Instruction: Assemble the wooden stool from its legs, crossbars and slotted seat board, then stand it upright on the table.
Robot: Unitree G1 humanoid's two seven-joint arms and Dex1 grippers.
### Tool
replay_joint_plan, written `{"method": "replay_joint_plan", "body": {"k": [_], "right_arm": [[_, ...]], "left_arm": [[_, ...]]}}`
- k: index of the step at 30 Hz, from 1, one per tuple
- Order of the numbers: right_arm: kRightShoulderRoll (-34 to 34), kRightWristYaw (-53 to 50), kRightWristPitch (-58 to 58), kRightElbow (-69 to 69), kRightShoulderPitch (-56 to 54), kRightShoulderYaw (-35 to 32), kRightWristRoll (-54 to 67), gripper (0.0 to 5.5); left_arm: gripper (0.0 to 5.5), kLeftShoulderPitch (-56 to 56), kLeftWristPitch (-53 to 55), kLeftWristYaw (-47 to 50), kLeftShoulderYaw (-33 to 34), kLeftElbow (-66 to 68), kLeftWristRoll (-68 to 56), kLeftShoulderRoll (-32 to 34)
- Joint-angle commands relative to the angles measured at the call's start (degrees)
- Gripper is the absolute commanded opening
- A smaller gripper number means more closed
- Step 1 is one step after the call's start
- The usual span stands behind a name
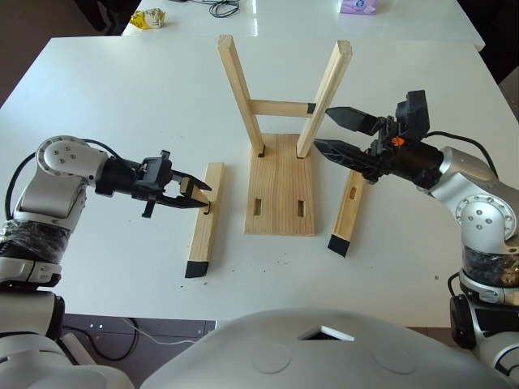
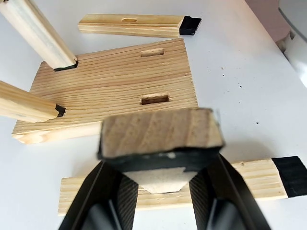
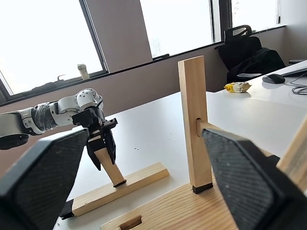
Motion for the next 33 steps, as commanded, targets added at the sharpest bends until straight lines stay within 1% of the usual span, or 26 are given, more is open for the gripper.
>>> {"method": "replay_joint_plan", "body": {"k": [1, 5, 10, 15, 22, 25, 28, 33], "right_arm": [[2.34, -4.38, -0.22, -4.11, 3.15, -0.59, 1.16, 4.36], [4.93, -7.85, -1.14, -6.91, 6.27, 0.21, 1.05, 4.36], [6.66, -10.11, -1.82, -7.68, 6.84, 0.01, 1.25, 4.36], [7.77, -11.59, -2.58, -8.55, 8.52, 0.09, 1.44, 4.36], [8.37, -11.87, -3.51, -6.97, 6.89, 0.30, 1.09, 4.36], [9.35, -12.44, -4.36, -6.93, 6.90, 0.97, 0.44, 4.36], [11.14, -13.67, -5.80, -7.09, 7.31, 2.08, -0.52, 4.36], [13.70, -15.07, -8.63, -7.51, 9.69, 4.31, -2.61, 4.36]], "left_arm": [[1.31, 2.11, 3.16, -1.97, -3.81, -0.86, 5.74, 1.82], [1.31, -1.25, 3.87, -2.50, -6.91, 1.35, 5.35, 2.65], [1.31, -2.62, 0.88, -2.54, -10.34, 7.70, 7.41, 3.04], [1.31, -5.53, -1.04, -2.52, -13.51, 9.91, 7.07, 3.03], [1.31, -11.39, -1.95, -2.51, -13.16, 12.97, 7.63, -0.59], [1.31, -13.42, -1.89, -2.51, -14.22, 11.99, 7.80, -1.11], [1.31, -15.23, -3.60, -2.49, -15.46, 11.77, 11.63, -1.44], [1.31, -20.01, -4.21, -2.53, -17.76, 14.57, 13.23, -2.03]]}}
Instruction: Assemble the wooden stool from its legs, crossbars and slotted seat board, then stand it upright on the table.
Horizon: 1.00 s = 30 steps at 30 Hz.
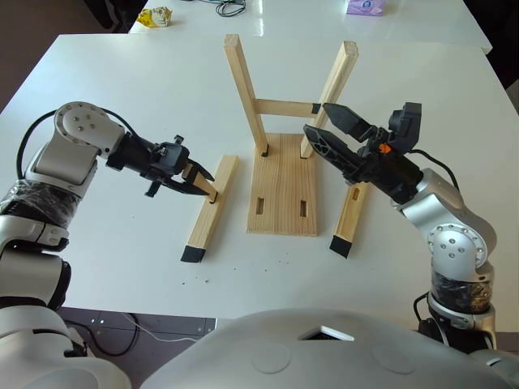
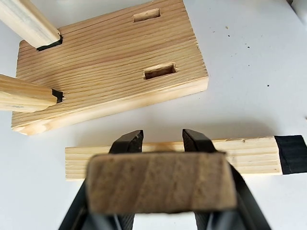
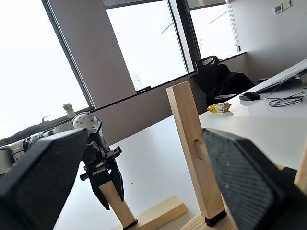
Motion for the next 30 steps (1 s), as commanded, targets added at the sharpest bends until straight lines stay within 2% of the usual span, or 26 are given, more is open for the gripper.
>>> {"method": "replay_joint_plan", "body": {"k": [1, 6, 9, 10, 18, 22, 26, 30], "right_arm": [[1.53, -0.81, -2.27, -0.11, 1.62, 1.54, -2.10, 4.36], [1.89, -0.30, -3.81, 1.33, 1.40, 1.84, -2.89, 4.36], [1.91, -0.07, -4.61, 1.94, 1.51, 1.91, -3.24, 4.36], [1.93, 0.01, -4.89, 2.19, 1.52, 1.96, -3.34, 4.36], [2.29, 0.56, -6.28, 3.79, 1.30, 2.01, -4.15, 4.36], [2.47, 0.61, -6.91, 4.32, 1.72, 2.14, -4.41, 4.36], [2.41, 0.48, -7.49, 4.16, 2.84, 1.88, -4.70, 4.36], [2.28, 0.25, -7.66, 3.94, 3.75, 1.40, -4.58, 4.36]], "left_arm": [[1.31, -1.53, -0.74, -0.05, -4.01, 4.86, 6.16, -0.97], [1.31, -4.25, -0.30, -0.04, -2.82, 10.43, 5.83, -3.23], [1.31, -5.21, 3.83, -0.05, -1.91, 9.58, 2.40, -4.21], [1.60, -5.65, 5.30, -0.06, -1.02, 9.77, 1.82, -4.94], [2.70, -6.20, 8.80, -0.01, 3.70, 9.87, 1.56, -7.11], [2.75, -3.64, 11.47, 0.26, 8.33, 6.33, 0.06, -5.60], [2.75, 1.65, 18.66, 1.01, 14.23, -1.40, -4.48, -3.23], [2.75, 8.47, 24.63, 7.31, 22.07, -8.59, -7.59, -2.02]]}}
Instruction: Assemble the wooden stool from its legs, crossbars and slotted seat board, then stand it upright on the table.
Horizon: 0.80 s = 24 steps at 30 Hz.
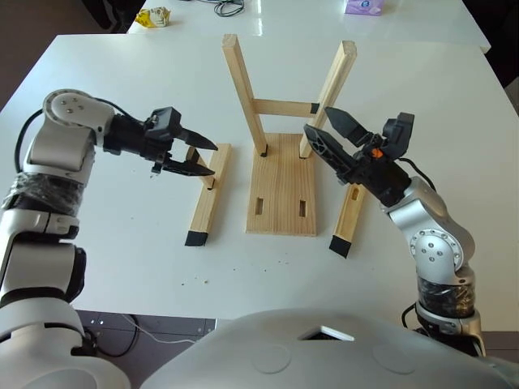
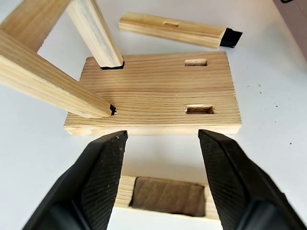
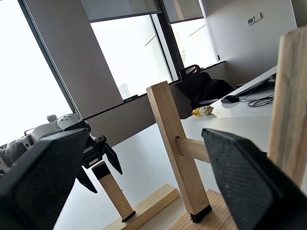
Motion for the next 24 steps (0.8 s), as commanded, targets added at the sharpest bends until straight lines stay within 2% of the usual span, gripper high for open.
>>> {"method": "replay_joint_plan", "body": {"k": [1, 6, 11, 15, 18, 24], "right_arm": [[-0.03, -0.32, -0.68, -0.30, 1.12, -0.57, -0.46, 4.36], [0.14, -1.09, -0.66, -0.58, 2.16, -1.15, 0.04, 4.36], [-0.90, -0.89, 0.81, 0.30, 0.14, -1.40, 0.93, 4.36], [-2.14, -0.36, 2.42, 1.30, -1.83, -1.81, 1.96, 4.36], [-2.62, 0.08, 3.55, 1.76, -2.66, -1.63, 2.14, 4.36], [-3.33, 0.68, 5.12, 2.55, -4.37, -1.95, 2.82, 4.36]], "left_arm": [[2.75, 6.63, 6.44, 7.50, 8.46, -7.46, -3.72, 1.24], [2.75, 16.16, 17.64, 23.39, 20.86, -21.25, -12.99, -3.72], [2.75, 18.63, 23.26, 44.61, 26.43, -28.96, -16.35, -14.52], [2.75, 22.08, 24.79, 61.01, 25.77, -36.88, -16.07, -25.38], [2.75, 23.73, 24.55, 68.83, 23.20, -39.64, -14.29, -31.76], [2.75, 26.92, 25.06, 78.44, 24.03, -44.55, -13.51, -36.81]]}}
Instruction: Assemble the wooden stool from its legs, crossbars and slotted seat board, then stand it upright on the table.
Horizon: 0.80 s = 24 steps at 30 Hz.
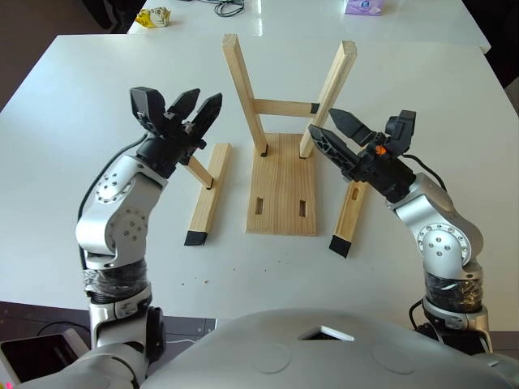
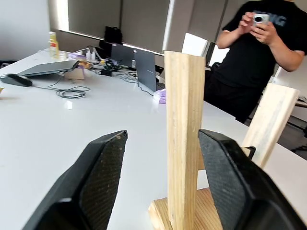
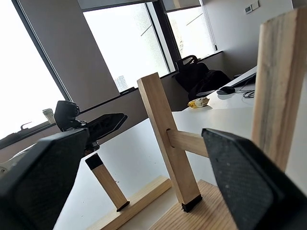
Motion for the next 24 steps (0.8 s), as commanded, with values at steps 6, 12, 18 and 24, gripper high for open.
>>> {"method": "replay_joint_plan", "body": {"k": [6, 12, 18, 24], "right_arm": [[-0.72, 0.32, 2.22, 0.05, -1.45, -0.45, 1.15, 4.36], [-0.53, 0.11, 2.94, 0.08, -1.50, -0.77, 1.72, 4.36], [-0.27, 0.17, 3.39, 0.88, -2.77, -0.36, 1.55, 4.36], [-0.34, -0.29, 3.78, 0.66, -3.24, -1.23, 1.93, 4.36]], "left_arm": [[2.75, -3.42, -2.08, 8.33, 5.14, -5.93, 0.51, -0.73], [2.75, -7.56, -0.13, 11.15, 6.42, -6.89, 0.48, 1.90], [2.75, 4.63, 0.59, 10.85, -5.16, -1.09, 6.46, -3.00], [2.75, 5.63, -3.01, 10.59, -4.82, 2.22, 8.00, -4.93]]}}
